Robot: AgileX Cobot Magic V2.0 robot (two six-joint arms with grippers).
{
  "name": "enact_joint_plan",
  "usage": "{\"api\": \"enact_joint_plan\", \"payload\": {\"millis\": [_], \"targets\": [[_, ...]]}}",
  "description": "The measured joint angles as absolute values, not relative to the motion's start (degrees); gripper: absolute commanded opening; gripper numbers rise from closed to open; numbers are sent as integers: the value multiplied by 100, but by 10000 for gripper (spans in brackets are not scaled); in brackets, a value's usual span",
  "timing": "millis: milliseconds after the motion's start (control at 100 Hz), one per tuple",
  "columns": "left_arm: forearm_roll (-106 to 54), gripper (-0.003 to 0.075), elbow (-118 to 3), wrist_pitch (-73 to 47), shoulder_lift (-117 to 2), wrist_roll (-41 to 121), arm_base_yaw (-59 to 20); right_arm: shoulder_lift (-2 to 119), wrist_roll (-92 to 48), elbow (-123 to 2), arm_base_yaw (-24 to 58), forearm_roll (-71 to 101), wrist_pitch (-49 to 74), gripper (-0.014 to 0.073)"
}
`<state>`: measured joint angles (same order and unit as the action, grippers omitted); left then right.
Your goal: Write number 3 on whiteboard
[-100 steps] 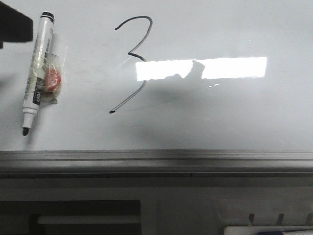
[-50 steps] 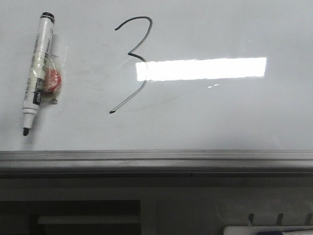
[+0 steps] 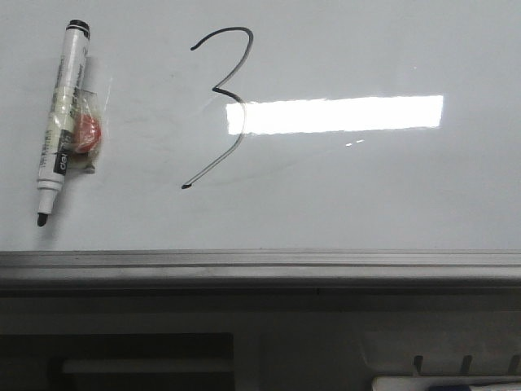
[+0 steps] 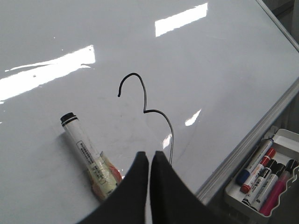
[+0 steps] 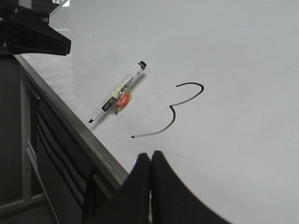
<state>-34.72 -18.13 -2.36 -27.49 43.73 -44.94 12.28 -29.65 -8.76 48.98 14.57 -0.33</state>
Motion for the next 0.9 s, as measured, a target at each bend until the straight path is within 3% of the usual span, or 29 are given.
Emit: {"api": "enact_joint_plan", "payload": {"millis": [900], "targets": [[-3389,-20,-1813,-65,-2749,4373,-4410,1193,-2965,-737,4898,1457,-33,-62]]}}
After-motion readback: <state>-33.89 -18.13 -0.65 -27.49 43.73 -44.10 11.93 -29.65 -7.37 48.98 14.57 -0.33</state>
